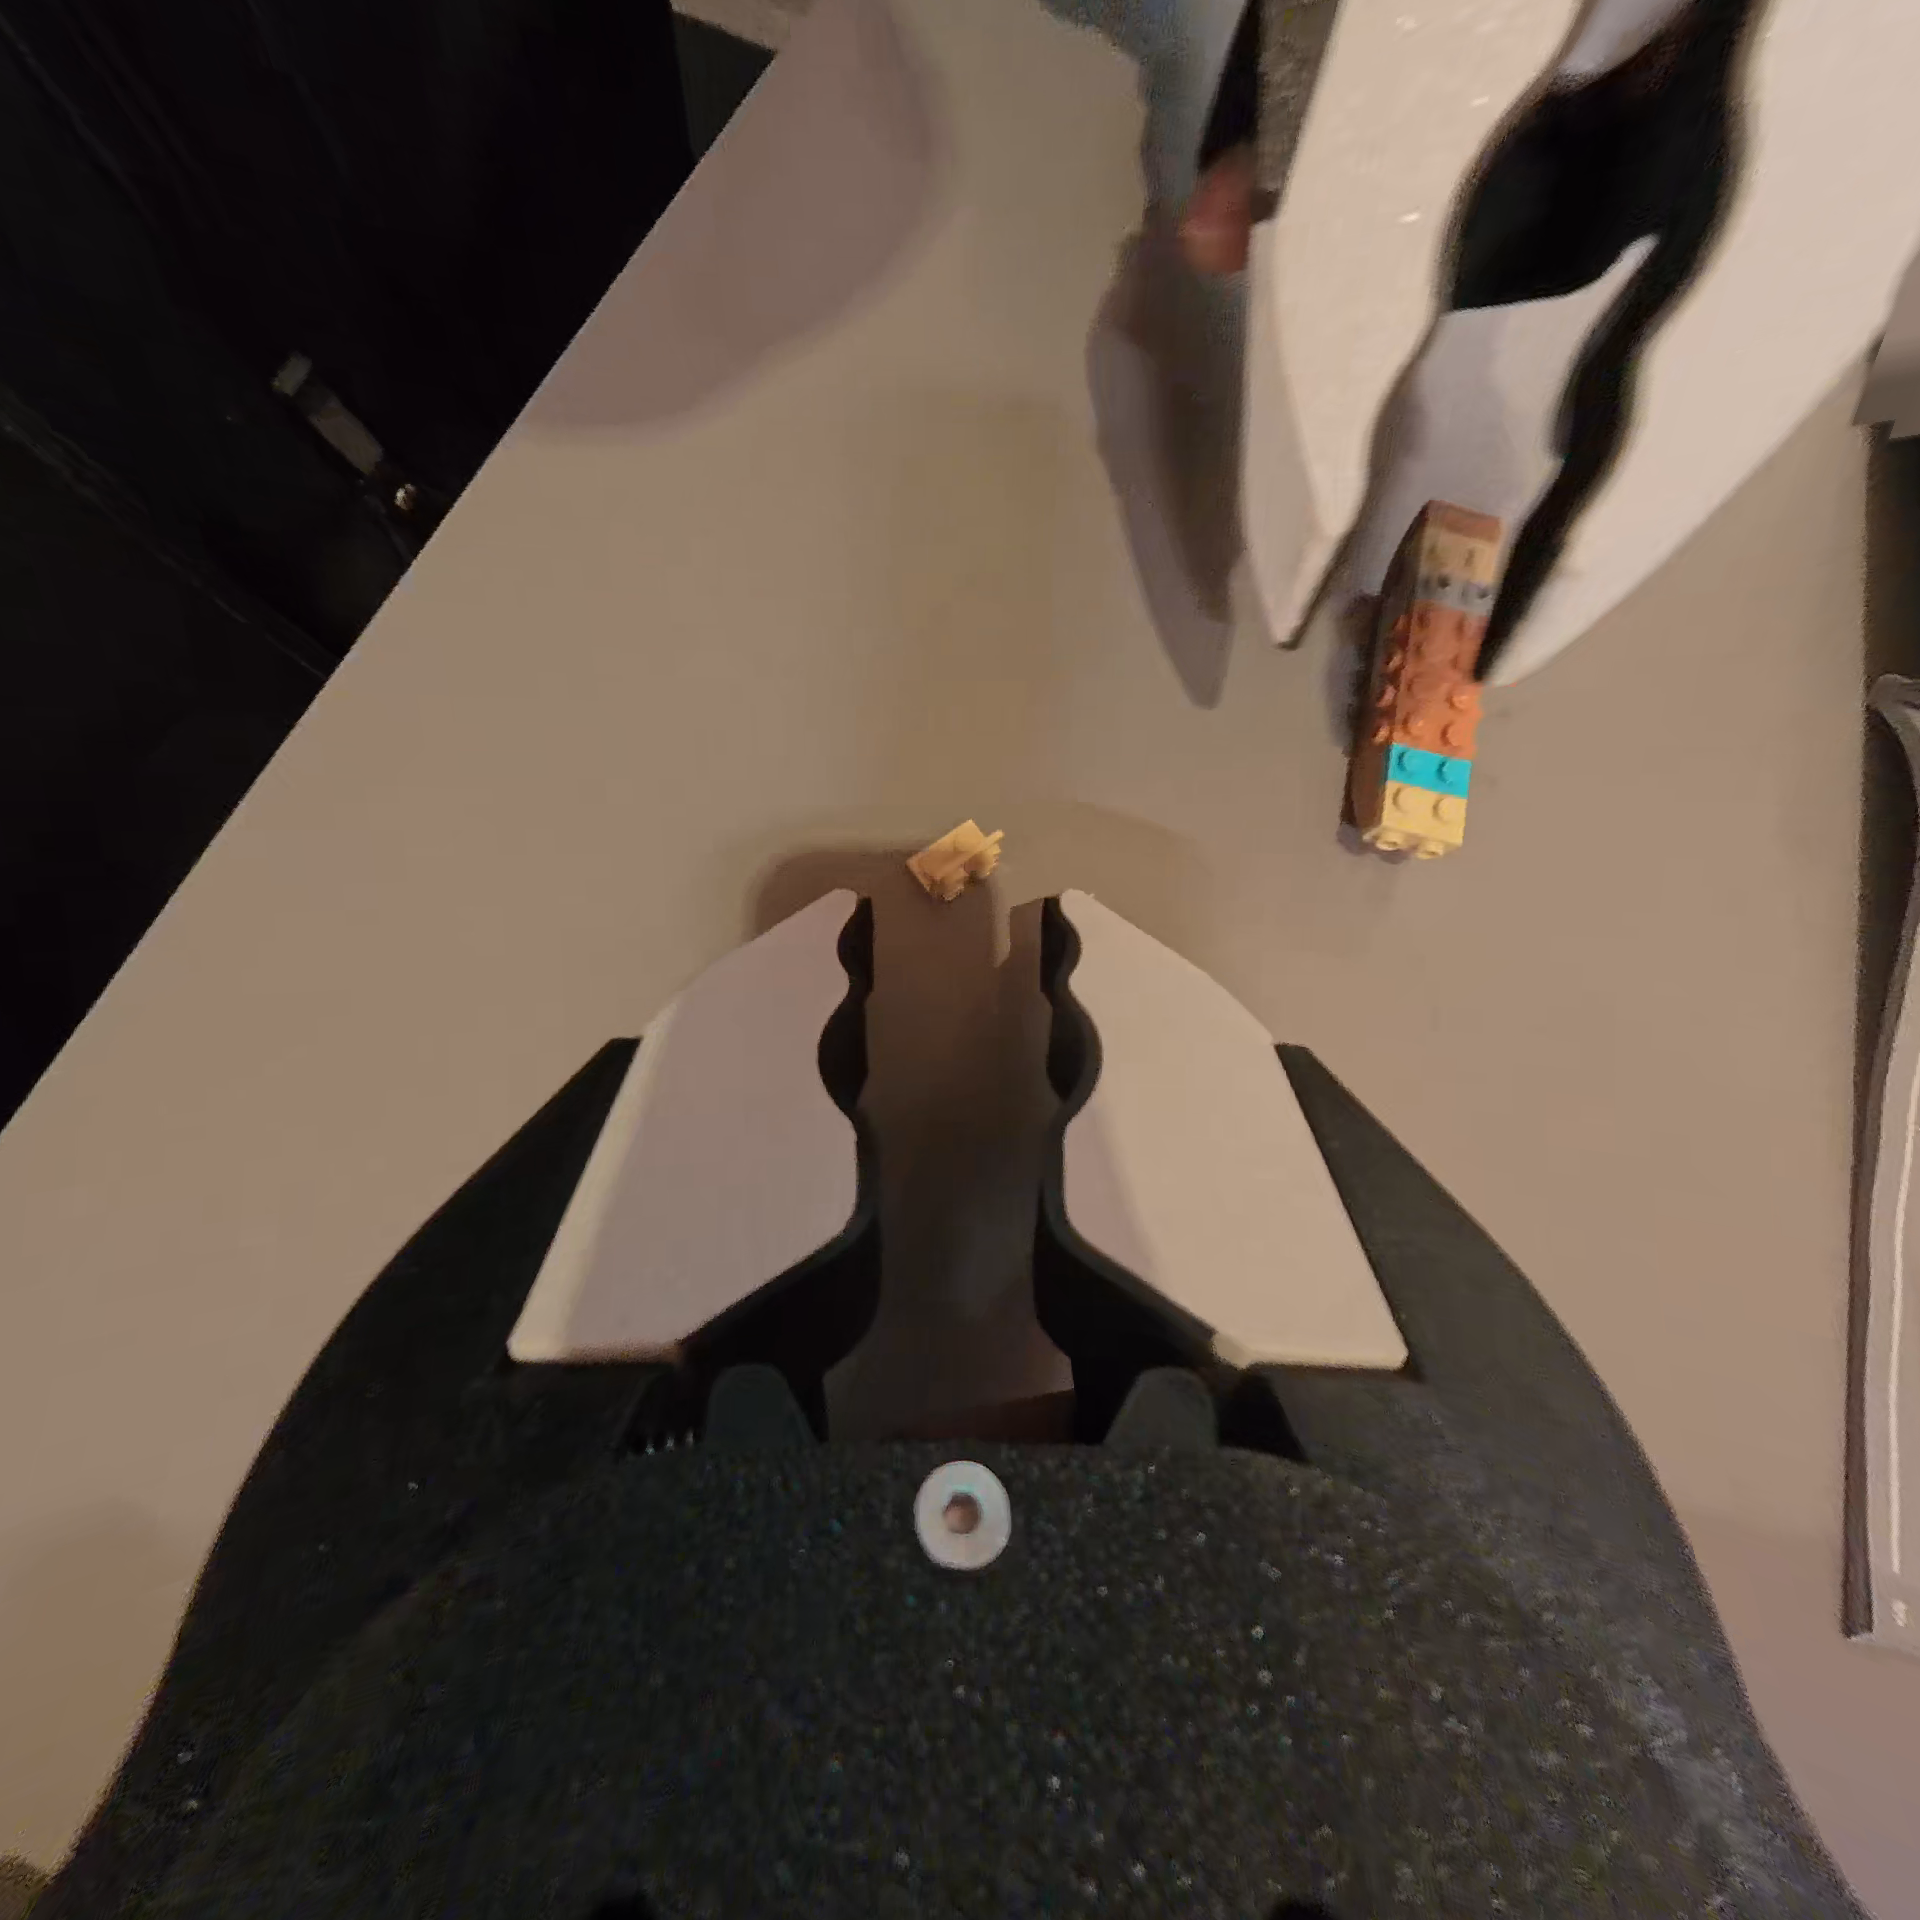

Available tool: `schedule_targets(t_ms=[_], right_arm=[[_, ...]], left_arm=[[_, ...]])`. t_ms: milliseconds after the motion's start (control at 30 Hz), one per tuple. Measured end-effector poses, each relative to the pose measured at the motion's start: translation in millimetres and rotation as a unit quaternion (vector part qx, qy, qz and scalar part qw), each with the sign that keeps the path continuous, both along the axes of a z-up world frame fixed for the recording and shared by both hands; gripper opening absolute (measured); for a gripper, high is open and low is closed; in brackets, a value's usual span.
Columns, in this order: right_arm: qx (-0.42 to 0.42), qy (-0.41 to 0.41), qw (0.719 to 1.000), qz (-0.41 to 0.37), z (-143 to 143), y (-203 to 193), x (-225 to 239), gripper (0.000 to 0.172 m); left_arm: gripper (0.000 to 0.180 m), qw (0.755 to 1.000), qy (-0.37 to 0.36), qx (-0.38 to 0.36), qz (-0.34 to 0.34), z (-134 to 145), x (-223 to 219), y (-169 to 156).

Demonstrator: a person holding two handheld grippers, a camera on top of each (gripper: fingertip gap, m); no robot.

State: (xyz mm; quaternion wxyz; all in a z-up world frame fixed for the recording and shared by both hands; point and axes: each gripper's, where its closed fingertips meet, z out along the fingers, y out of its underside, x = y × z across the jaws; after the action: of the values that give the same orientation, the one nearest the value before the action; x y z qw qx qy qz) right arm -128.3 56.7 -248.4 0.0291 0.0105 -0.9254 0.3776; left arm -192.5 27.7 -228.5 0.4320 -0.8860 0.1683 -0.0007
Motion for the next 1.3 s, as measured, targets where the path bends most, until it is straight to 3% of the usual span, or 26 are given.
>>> schedule_targets(t_ms=[233,400,633,733,900,1067,1300], right_arm=[[0.017,-0.014,0.999,0.036,-8,-2,0,0.038],[-0.002,-0.012,0.999,0.053,-4,-7,-3,0.039],[-0.003,0.010,0.999,0.034,-12,-14,-10,0.007],[-0.005,0.029,0.999,-0.012,-11,-13,-20,0.006],[0.005,0.017,0.997,-0.074,-12,-7,-24,0.006],[0.024,0.026,0.998,-0.054,-12,0,-18,0.024],[0.062,0.117,0.991,-0.005,8,9,-28,0.027]], left_arm=[[0.035,0.996,0.031,-0.074,0.030,-21,-25,4],[0.029,0.994,0.014,-0.100,0.028,-34,-23,7],[0.020,0.996,-0.015,-0.087,0.030,-35,-20,8],[0.020,0.996,-0.015,-0.079,0.036,-34,-19,8],[0.020,0.996,-0.012,-0.070,0.044,-34,-16,6],[0.020,0.997,-0.016,-0.070,0.038,-33,-12,4],[0.020,0.997,-0.049,-0.062,0.016,-25,0,-2]])
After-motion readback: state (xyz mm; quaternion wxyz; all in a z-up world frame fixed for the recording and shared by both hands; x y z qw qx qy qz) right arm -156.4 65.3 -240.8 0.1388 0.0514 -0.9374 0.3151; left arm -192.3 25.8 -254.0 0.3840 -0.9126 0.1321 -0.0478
